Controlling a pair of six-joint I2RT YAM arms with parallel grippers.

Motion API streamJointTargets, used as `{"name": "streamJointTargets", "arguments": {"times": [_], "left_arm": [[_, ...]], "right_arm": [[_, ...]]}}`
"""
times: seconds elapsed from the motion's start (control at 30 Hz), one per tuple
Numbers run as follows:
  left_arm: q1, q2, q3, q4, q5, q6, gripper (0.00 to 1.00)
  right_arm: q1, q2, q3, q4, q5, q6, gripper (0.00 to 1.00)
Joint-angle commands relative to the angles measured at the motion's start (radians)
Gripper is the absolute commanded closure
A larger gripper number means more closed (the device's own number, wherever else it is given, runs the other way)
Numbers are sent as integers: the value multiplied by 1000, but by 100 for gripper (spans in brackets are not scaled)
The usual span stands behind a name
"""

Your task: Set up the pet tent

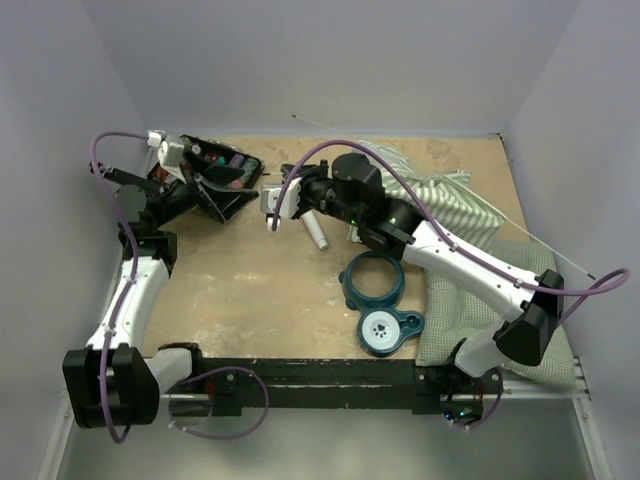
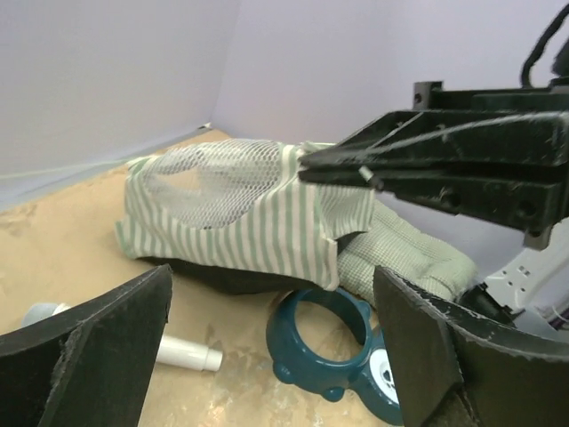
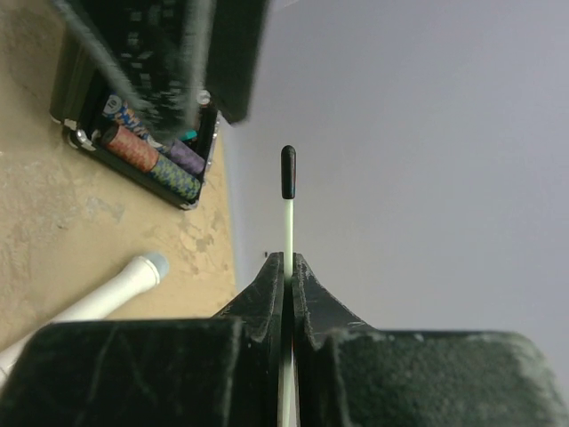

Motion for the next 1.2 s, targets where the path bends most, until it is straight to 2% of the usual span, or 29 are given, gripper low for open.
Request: {"name": "streamJointTargets", "arguments": {"times": [0.0,0.1,0.2,0.3,0.4,0.53,0.7,0.9,1.17], "left_arm": [[19,-131,-73,-329,-40,340,0],[-62,-168,-220,-219,-95,322,0],[-230,-164,-300,-160,-225,350,0],[-378,-95,-296,-104,-346,351,0],[-466,12,-294,-32,-441,344,0],[-531,125,-242,5,-475,359,0],[-575,266,-107,23,-508,348,1],[-652,413,28,81,-483,325,4],[-666,528,76,109,-472,299,8]], "right_arm": [[-14,-51,28,64,42,-17,100],[-18,-48,25,100,44,-11,100],[-21,-31,34,112,66,-13,100],[-34,-5,59,144,76,-16,100],[-44,19,95,147,82,-13,100],[-44,42,123,153,93,-14,100],[-44,68,157,152,107,-13,100],[-47,81,171,155,115,-10,100],[-63,79,165,156,107,-9,100]]}}
